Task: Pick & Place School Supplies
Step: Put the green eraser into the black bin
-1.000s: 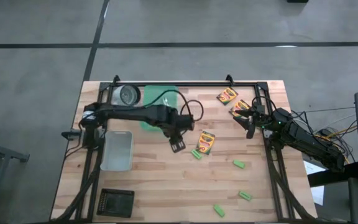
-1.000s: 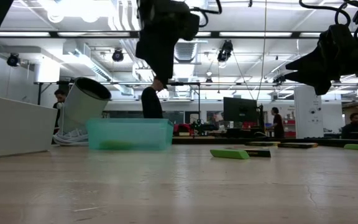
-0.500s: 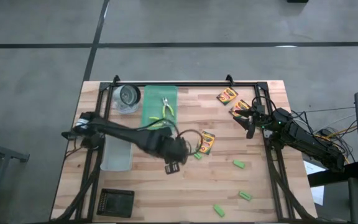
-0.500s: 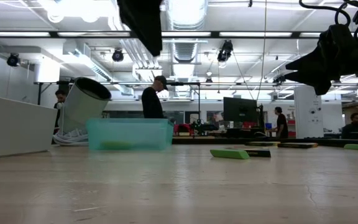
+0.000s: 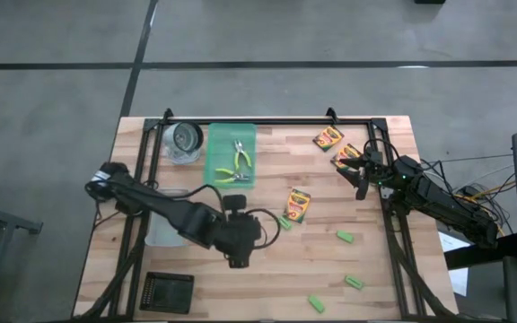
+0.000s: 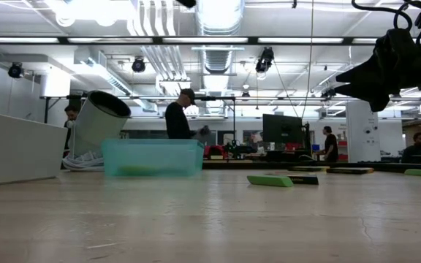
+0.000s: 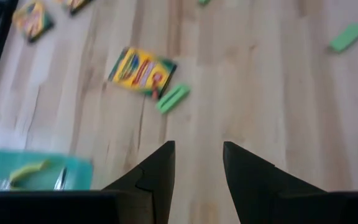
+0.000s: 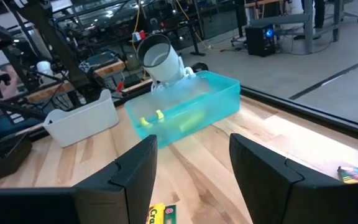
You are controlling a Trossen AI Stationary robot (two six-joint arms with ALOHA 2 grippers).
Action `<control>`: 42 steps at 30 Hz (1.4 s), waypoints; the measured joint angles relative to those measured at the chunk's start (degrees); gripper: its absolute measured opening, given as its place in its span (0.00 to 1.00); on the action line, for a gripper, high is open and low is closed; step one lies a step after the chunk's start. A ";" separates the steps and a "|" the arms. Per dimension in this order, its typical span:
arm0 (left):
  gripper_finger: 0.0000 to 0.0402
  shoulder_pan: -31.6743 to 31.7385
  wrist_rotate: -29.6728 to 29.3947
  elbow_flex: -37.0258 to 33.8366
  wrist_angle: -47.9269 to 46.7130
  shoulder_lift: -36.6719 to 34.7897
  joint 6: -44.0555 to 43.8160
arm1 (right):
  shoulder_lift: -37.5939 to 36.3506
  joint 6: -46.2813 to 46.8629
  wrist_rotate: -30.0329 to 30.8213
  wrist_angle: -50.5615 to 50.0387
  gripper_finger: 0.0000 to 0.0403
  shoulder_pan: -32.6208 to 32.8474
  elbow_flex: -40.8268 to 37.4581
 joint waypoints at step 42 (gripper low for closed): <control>0.35 20.23 24.96 -38.93 63.20 -9.98 34.82 | 0.02 0.00 -0.03 0.00 0.49 0.00 0.00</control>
